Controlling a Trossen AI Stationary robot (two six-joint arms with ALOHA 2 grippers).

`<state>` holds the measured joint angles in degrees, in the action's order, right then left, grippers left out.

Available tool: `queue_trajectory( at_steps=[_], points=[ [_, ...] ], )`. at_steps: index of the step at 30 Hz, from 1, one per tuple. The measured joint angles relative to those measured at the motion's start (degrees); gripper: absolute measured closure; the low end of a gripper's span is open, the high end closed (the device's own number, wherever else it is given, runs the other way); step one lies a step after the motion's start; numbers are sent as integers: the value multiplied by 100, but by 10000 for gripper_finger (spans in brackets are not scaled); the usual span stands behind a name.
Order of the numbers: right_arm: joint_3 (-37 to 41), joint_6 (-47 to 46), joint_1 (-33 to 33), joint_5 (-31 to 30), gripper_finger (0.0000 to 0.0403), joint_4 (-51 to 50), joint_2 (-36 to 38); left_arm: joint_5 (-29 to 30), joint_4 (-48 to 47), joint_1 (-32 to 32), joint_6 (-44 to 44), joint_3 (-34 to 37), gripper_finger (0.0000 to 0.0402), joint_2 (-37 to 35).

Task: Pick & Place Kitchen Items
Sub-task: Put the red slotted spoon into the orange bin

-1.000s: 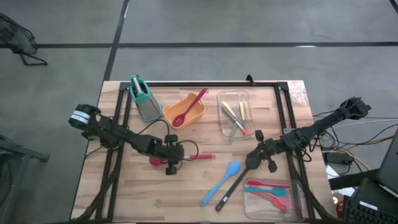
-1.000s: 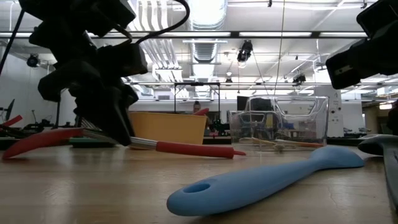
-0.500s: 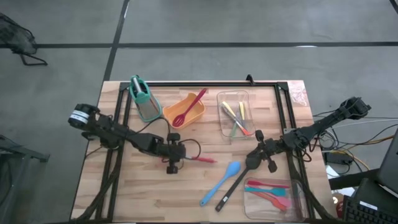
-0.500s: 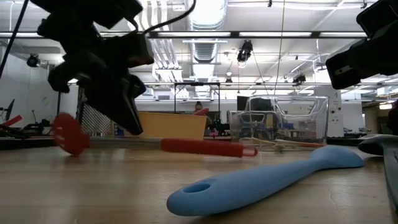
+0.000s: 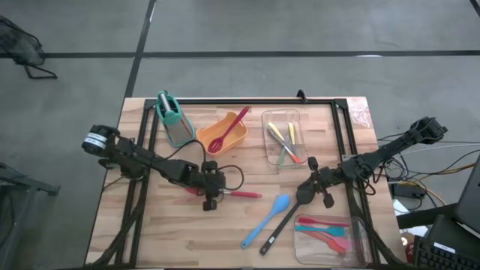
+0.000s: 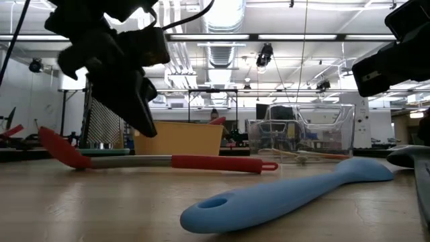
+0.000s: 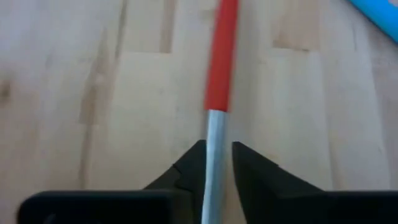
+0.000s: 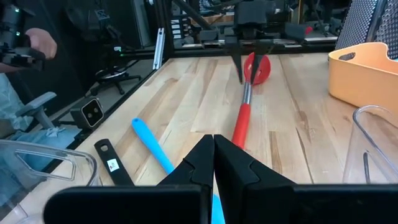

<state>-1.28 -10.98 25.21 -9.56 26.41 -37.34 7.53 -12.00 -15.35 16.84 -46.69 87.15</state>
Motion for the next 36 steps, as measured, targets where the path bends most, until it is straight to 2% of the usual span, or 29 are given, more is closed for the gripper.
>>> queue_trajectory(
  at_steps=[4,9,14,22,29,32,36],
  points=[
    [0,0,0,-2,394,0,0,-32,197,-48,22,121,272,0],
    [0,0,0,-2,394,0,2,113,1066,-39,-163,391,211,2],
    [0,0,0,-2,394,0,2,121,1405,-39,-184,684,181,2],
    [0,0,0,-117,394,-3,-6,141,2079,-61,-179,941,179,593],
    [2,-57,0,-116,394,-14,-65,144,2145,-55,-181,680,183,922],
    [2,-66,0,-116,394,-9,-106,188,2218,-55,-160,624,199,1084],
    [4,-87,0,-116,394,-4,-133,205,2257,-50,-68,609,244,1321]
  ],
)
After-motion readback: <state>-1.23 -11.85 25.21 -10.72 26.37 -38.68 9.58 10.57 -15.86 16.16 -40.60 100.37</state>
